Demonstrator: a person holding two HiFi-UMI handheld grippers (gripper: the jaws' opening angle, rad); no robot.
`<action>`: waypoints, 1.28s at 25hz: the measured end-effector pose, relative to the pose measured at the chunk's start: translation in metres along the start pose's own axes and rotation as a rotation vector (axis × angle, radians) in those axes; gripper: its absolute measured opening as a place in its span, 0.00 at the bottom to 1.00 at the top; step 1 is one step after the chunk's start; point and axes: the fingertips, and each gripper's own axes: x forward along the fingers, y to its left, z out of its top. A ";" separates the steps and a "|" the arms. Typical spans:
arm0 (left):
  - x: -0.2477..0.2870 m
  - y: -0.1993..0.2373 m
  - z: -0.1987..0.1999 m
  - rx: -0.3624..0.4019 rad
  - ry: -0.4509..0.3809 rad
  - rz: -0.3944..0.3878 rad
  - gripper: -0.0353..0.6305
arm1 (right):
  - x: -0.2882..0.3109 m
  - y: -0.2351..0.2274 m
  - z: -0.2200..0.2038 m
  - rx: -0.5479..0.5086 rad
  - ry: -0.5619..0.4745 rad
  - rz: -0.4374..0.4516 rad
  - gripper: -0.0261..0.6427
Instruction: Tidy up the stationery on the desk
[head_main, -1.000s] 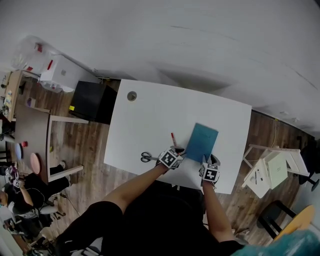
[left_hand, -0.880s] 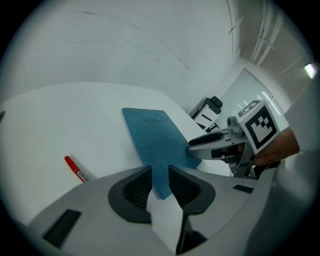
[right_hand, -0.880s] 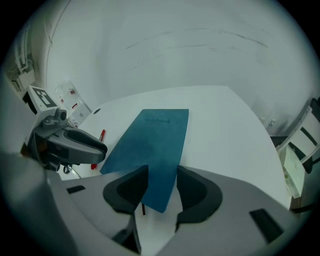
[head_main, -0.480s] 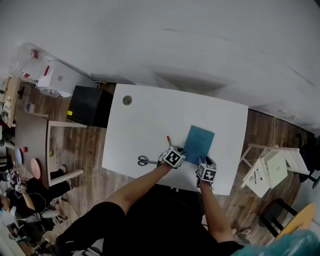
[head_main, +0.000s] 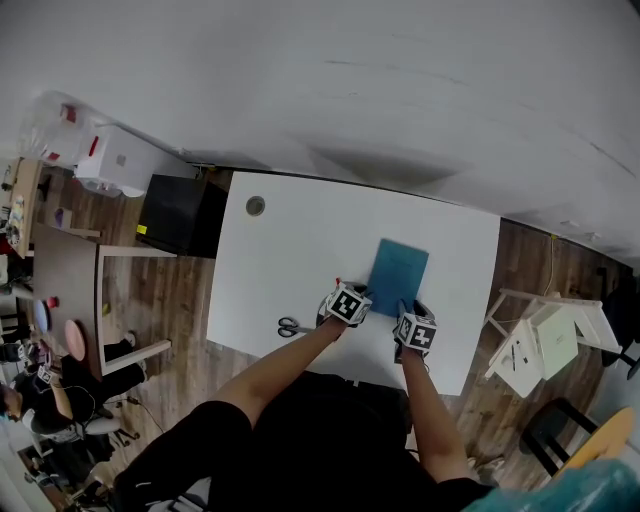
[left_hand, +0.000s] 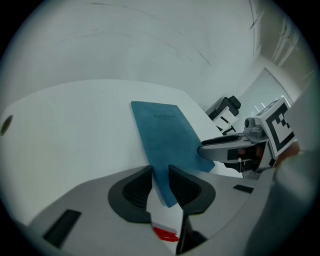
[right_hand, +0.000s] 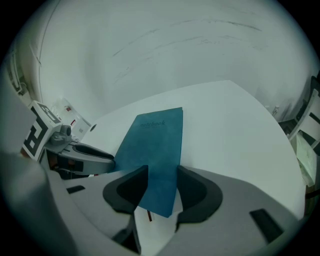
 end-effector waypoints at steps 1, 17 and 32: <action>0.000 0.006 0.005 -0.002 -0.007 0.005 0.22 | 0.004 0.002 0.005 -0.003 0.001 0.002 0.30; -0.008 0.057 0.051 -0.024 -0.013 0.000 0.22 | 0.047 0.024 0.081 -0.042 -0.009 -0.027 0.31; -0.043 0.129 0.052 -0.020 -0.058 0.044 0.23 | 0.082 0.087 0.096 -0.108 -0.002 0.018 0.30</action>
